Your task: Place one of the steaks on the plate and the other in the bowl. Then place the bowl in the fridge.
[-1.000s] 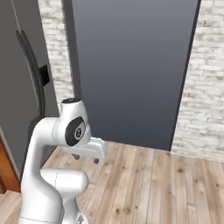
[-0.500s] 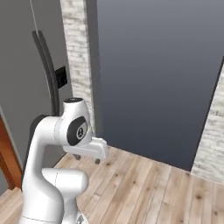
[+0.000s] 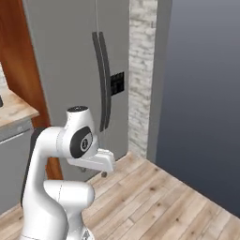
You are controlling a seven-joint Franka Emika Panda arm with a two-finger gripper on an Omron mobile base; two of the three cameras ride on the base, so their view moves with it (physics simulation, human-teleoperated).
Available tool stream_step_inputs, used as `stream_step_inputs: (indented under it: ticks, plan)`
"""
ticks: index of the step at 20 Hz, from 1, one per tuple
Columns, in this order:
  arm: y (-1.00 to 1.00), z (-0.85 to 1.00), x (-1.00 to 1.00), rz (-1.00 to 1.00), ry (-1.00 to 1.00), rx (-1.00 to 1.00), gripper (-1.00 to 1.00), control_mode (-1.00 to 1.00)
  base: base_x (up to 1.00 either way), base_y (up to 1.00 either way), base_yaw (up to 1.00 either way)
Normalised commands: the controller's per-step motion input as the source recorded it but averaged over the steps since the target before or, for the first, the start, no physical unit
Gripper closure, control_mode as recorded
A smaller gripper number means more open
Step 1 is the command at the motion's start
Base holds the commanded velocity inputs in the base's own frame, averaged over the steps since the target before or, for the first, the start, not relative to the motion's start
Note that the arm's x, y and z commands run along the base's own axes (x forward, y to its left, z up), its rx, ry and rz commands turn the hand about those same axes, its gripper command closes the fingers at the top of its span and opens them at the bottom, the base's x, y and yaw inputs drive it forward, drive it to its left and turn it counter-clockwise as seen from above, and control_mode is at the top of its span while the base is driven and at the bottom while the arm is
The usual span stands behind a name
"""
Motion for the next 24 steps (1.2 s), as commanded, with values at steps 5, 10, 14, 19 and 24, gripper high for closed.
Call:
stream_step_inputs:
  ticks: [5,10,14,19,24]
  plan:
    - [0.0,0.0,0.0,0.0,0.0,0.0,-1.0,1.0,0.14,-0.39,0.57]
    - [0.0,0.0,0.0,0.0,0.0,0.0,-1.0,1.0,0.16,-0.56,0.45]
    - [0.0,0.0,0.0,0.0,0.0,0.0,-1.0,1.0,0.17,-0.43,0.43]
    - [0.0,0.0,0.0,0.0,0.0,0.0,-1.0,1.0,0.05,-0.72,0.41]
    - [0.0,0.0,0.0,0.0,0.0,0.0,-1.0,1.0,0.19,-0.85,0.35]
